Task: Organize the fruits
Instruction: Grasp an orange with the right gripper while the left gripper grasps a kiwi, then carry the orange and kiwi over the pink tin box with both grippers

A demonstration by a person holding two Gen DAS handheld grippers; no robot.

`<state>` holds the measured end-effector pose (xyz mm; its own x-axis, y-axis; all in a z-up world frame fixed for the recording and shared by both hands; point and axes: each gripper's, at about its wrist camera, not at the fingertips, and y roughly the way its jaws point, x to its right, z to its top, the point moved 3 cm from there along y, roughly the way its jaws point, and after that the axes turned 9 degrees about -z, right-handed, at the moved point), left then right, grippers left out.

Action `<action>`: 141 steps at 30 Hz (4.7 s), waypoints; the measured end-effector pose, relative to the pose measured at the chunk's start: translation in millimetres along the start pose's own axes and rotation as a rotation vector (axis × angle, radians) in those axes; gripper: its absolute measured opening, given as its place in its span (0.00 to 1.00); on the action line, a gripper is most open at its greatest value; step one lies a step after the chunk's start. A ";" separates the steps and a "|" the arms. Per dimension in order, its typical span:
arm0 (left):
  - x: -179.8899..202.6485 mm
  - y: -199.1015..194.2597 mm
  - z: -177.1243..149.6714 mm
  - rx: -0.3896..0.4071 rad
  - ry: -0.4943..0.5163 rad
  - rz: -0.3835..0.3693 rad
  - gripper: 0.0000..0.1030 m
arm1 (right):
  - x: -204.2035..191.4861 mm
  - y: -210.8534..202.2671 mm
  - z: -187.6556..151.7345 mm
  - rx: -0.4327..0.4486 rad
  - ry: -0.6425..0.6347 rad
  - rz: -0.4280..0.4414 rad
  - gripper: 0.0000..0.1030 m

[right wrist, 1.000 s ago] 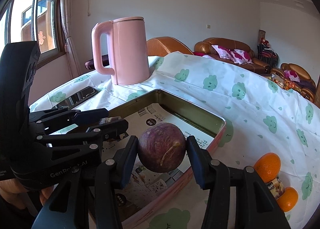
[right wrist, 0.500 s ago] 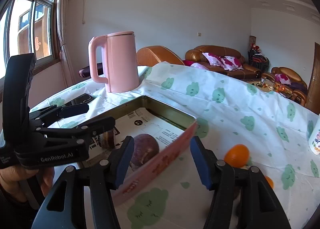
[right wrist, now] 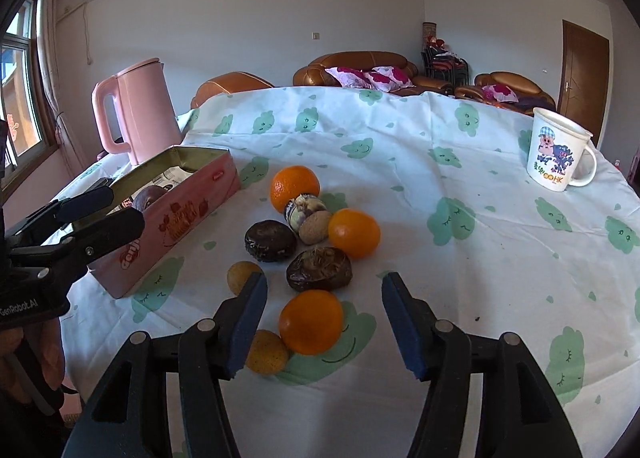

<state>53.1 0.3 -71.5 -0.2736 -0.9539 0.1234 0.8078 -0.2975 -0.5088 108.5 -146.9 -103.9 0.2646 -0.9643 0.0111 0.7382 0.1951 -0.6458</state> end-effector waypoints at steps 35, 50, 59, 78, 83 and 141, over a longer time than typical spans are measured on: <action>93.1 56.4 -34.8 -0.263 0.101 -0.274 0.29 | 48.2 -21.9 -26.8 0.081 0.075 -0.110 0.34; 83.2 36.2 -28.0 -0.103 0.081 -0.235 0.29 | 44.0 -38.2 -29.4 0.199 0.051 -0.093 0.34; 83.6 26.5 -25.6 -0.033 0.091 -0.206 0.29 | 43.4 -43.4 -30.2 0.235 0.048 -0.073 0.34; 86.2 15.8 -23.2 0.042 0.119 -0.169 0.29 | 43.0 -52.6 -33.2 0.305 0.043 -0.043 0.34; 86.2 13.4 -23.2 0.057 0.125 -0.164 0.29 | 43.0 -54.7 -33.7 0.321 0.042 -0.037 0.34; -60.7 -36.5 15.9 0.144 -0.030 0.139 0.29 | -79.6 -41.3 48.3 0.273 -0.157 0.174 0.34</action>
<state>48.5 68.5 -46.9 -0.1403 -0.9863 0.0866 0.9038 -0.1633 -0.3957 86.9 -69.6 -41.3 0.4773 -0.8773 0.0502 0.8067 0.4148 -0.4208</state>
